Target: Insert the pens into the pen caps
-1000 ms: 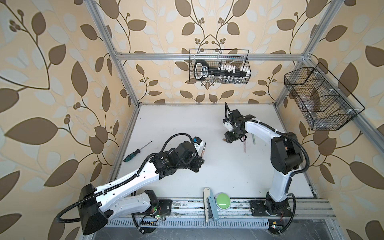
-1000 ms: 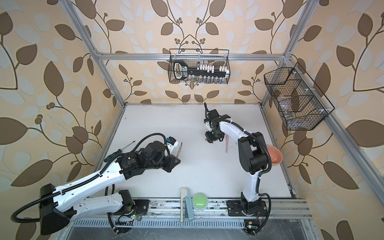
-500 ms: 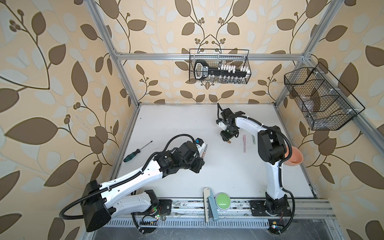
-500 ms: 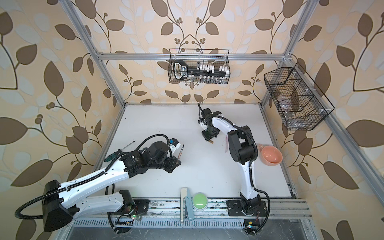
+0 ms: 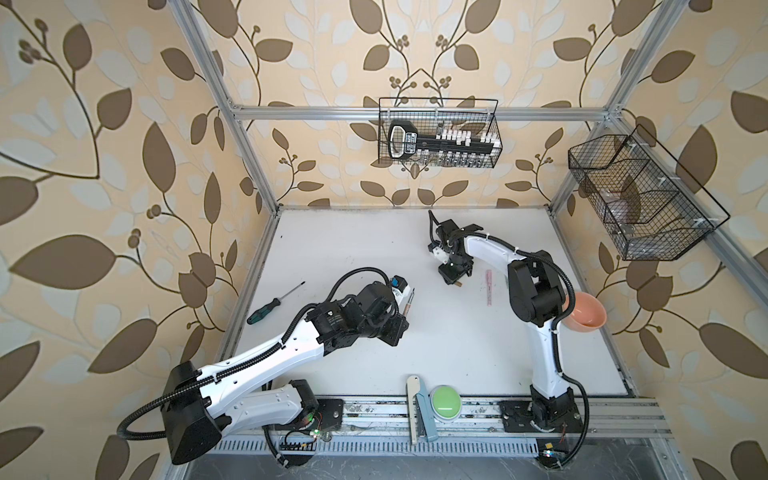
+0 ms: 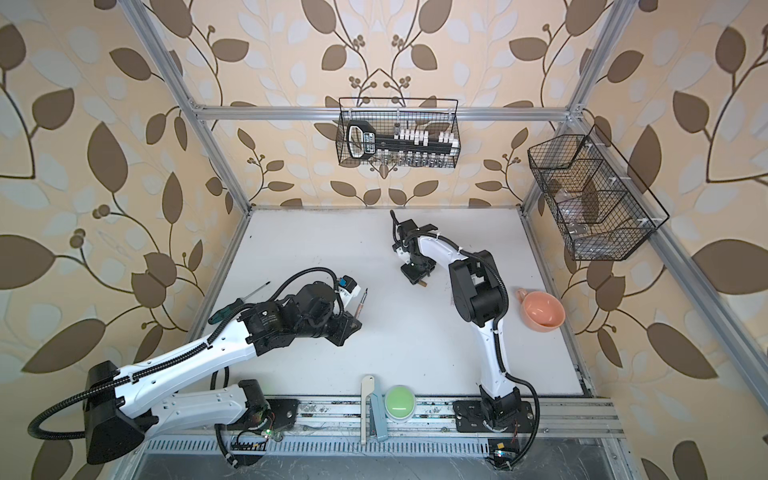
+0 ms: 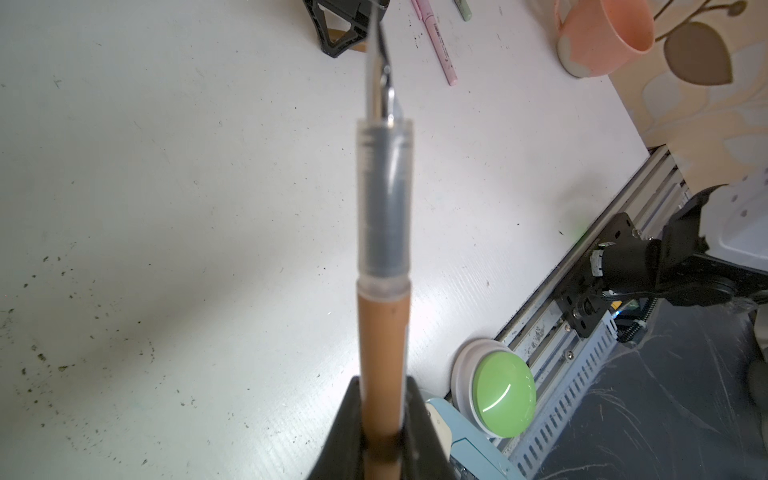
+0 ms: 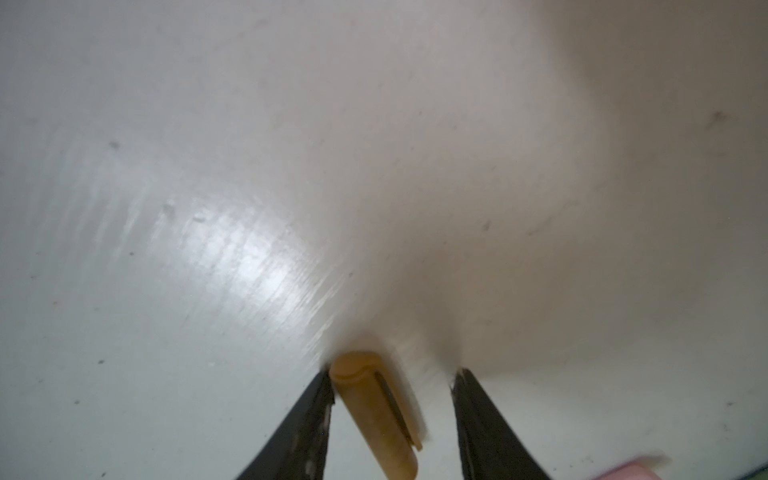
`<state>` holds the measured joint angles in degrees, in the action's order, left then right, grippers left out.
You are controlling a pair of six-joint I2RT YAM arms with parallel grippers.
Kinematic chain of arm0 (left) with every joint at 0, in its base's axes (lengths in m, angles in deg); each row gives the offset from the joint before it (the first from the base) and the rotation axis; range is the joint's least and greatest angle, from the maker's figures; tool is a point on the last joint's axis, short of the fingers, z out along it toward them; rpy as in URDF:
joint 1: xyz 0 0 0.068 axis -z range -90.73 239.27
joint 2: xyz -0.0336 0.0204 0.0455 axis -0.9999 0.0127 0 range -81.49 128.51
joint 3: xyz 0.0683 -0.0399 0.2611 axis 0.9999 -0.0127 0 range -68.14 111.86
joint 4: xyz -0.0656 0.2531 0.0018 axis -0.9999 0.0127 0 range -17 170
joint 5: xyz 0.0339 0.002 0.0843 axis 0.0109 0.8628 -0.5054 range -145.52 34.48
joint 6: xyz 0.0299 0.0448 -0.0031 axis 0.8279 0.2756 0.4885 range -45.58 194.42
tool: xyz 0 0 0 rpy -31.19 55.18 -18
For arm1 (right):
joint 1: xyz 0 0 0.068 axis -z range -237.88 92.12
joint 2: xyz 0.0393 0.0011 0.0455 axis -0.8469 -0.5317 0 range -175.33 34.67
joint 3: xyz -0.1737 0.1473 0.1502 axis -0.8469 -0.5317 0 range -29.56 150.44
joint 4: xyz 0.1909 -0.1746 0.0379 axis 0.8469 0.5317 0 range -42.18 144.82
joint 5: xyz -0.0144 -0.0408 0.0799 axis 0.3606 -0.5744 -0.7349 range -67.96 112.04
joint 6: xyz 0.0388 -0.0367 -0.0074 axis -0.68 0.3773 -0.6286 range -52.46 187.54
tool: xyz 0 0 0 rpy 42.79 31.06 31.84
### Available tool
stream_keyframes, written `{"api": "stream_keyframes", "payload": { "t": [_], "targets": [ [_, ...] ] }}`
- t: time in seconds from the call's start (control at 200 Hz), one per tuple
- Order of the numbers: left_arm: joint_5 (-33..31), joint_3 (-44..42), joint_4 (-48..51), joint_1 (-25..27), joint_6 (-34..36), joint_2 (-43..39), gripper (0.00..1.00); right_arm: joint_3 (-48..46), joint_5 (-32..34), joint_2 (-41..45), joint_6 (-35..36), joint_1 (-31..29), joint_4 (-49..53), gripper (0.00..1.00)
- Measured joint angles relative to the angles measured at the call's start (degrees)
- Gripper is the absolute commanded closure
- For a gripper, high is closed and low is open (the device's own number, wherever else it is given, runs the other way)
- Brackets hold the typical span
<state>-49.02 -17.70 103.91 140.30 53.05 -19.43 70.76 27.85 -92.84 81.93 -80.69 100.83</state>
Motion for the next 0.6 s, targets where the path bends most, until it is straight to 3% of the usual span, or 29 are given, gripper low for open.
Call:
{"api": "stream_keyframes", "payload": {
  "t": [0.33,0.6],
  "targets": [
    [-0.9,0.3,1.1,0.0,0.0,-0.2,0.84,-0.2,1.0,0.0,-0.4,-0.6,-1.6,0.64],
    [-1.0,0.3,1.9,0.0,0.0,-0.9,0.84,-0.9,3.1,0.3,-0.8,-1.2,-2.7,0.65]
  ]
}}
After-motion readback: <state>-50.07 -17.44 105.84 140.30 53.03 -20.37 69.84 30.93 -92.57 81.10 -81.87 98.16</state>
